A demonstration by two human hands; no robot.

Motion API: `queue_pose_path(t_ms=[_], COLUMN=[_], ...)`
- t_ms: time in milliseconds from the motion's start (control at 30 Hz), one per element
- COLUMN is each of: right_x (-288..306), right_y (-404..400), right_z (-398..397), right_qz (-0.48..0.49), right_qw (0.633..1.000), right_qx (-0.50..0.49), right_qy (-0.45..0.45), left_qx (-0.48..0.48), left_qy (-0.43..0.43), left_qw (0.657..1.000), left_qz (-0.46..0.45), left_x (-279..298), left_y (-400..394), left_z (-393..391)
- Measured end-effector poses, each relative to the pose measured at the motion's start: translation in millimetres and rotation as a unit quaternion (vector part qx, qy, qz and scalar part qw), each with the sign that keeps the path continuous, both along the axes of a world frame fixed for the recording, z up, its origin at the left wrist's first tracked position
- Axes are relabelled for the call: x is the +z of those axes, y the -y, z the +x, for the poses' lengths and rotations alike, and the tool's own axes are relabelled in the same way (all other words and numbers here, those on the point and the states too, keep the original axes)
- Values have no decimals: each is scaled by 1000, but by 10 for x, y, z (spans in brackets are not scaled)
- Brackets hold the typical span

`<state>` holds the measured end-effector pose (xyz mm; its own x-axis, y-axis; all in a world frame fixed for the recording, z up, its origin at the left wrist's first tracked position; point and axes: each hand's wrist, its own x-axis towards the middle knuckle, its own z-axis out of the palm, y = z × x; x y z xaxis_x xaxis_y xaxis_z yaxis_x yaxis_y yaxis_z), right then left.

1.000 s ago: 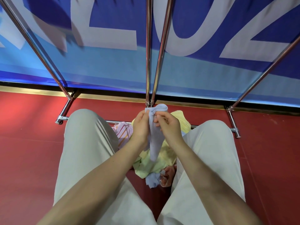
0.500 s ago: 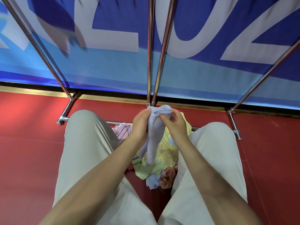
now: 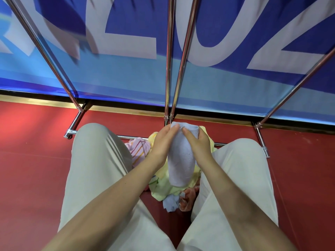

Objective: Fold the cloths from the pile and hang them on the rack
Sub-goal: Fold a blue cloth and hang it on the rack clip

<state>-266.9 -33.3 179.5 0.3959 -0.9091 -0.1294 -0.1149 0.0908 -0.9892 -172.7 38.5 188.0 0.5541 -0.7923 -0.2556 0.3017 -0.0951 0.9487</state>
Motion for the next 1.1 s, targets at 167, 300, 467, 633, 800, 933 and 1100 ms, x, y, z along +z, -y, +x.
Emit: queue_pose_path(t_ms=[167, 300, 467, 633, 800, 933, 1100], right_x=[-8, -26, -60, -135, -238, -449, -616], right_y=[-20, -33, -30, -80, -153, -240, -385], right_z=[27, 62, 45, 82, 129, 191, 123], right_qz=[27, 28, 9, -34, 16, 36, 42], right_qw=[999, 998, 996, 989, 979, 954, 934], right_qx=[12, 35, 82, 138, 178, 230, 283], right_qy=[22, 39, 42, -27, -95, -189, -213], left_qx=[7, 43, 56, 63, 53, 53, 68], left_qy=[39, 27, -5, -5, -7, -4, -22], left_qw=[999, 999, 998, 997, 997, 997, 994], left_qz=[-16, -7, -21, -37, -51, -61, -87], left_x=[-27, 37, 77, 139, 179, 208, 263], left_y=[-29, -36, -59, -115, -199, -268, -339], left_z=[0, 40, 141, 259, 330, 397, 498])
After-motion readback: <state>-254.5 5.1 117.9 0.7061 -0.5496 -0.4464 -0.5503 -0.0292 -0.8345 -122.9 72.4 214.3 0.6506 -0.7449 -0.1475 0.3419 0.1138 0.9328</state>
